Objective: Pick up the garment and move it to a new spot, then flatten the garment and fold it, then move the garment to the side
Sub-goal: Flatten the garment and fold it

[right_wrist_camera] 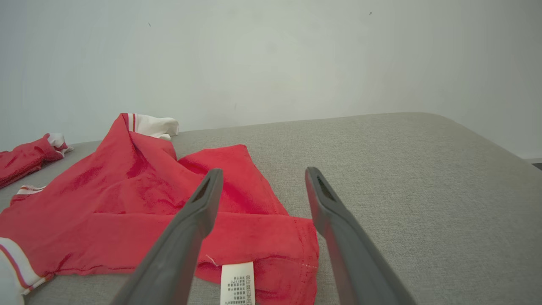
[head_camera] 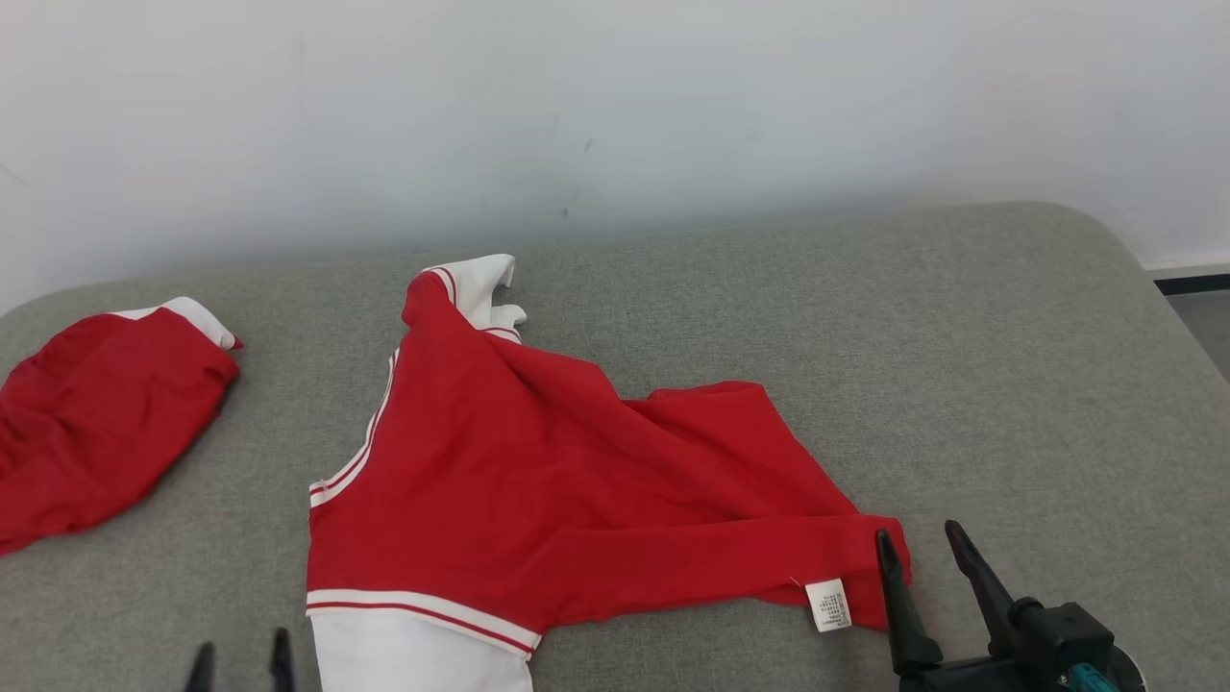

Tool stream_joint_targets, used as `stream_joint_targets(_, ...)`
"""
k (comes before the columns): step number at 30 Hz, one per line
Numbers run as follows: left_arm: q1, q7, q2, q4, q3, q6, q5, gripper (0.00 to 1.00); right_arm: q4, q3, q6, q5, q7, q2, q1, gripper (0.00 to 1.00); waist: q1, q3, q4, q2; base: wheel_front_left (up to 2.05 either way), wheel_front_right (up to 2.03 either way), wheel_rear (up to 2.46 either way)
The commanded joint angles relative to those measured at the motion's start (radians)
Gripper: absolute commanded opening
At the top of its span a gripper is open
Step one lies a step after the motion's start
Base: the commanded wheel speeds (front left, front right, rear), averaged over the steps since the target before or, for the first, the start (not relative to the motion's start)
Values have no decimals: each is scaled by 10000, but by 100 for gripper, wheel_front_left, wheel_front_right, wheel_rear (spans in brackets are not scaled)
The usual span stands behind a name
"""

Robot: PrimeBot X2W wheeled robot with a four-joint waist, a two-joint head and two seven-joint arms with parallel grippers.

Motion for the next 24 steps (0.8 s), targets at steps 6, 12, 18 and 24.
stream_joint_targets(6,228,-6,-22,1037,-1096,-105,-73,100,672,-61,-27,96,217,-357,-370,100,0,122,91,0,0,0,0)
stream_joint_targets(12,-63,-6,109,2178,-1642,-89,-430,100,1495,-53,-27,464,400,-557,-748,100,0,399,205,0,0,0,0)
stream_joint_targets(18,-317,-6,252,2814,-1930,-94,-701,100,2301,204,-27,696,504,-821,-1198,100,0,637,231,0,0,0,0)
stream_joint_targets(24,-669,7,321,3234,-2264,-96,-1076,100,3319,592,-27,1333,577,-1003,-1784,100,0,884,256,0,0,0,0)
